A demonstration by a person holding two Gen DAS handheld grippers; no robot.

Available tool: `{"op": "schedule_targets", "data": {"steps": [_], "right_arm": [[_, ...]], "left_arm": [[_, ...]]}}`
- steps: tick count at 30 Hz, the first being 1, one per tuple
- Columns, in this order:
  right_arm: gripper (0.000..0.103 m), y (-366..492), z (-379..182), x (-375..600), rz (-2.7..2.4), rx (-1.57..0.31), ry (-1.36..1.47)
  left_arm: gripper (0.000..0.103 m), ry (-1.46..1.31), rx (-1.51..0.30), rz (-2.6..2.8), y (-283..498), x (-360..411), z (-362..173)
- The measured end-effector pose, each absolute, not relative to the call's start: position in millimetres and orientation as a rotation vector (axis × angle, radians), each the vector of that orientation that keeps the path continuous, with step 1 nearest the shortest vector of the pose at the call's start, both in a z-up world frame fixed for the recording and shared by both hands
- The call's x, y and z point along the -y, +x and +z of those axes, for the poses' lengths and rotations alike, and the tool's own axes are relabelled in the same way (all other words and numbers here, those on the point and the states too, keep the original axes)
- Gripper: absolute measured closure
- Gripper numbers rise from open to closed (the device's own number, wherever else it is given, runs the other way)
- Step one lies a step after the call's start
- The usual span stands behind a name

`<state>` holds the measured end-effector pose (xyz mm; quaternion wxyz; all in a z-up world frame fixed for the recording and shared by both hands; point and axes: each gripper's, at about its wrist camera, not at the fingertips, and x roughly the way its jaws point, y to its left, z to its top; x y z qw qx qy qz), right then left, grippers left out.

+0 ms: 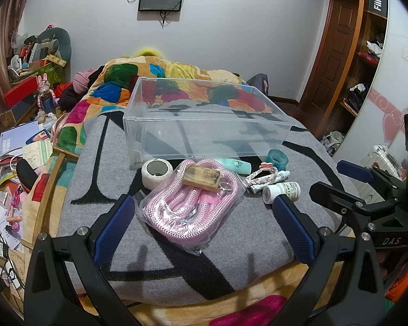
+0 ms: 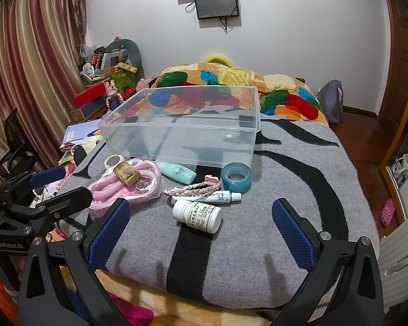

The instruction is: Organize objects

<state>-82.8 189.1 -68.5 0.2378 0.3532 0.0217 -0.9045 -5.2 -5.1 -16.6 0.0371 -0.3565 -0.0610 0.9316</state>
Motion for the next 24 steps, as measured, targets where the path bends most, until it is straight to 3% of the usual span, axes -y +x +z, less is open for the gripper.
{"op": "schedule_targets", "data": {"steps": [1,5,12,19,24], "right_arm": [[0.001,-83.2,-68.2,-189.7,-2.473,-0.055,0.967],[0.01,-85.8,-70.4,-189.1,-2.447,-0.042,0.979],[0.033,-96.4,-77.3,-190.1,-2.421,-0.027,1.039],[0.044,-108.2,-92.7,-184.9,-2.365,0.003,1.122],[0.053,-112.0,-105.3,-169.1,-2.337,-0.051,1.162]], "left_arm": [[0.0,-1.095,0.189,2.856,-5.6,5.2,-17.0],[0.018,-1.119,0.185,2.833,-9.7,7.1,-18.1],[0.026,-1.193,0.166,2.851,-28.8,21.1,-24.3],[0.03,-1.184,0.147,2.799,-44.6,17.5,-24.3],[0.047,-1.245,0.083,2.748,-60.5,0.8,-40.3]]}}
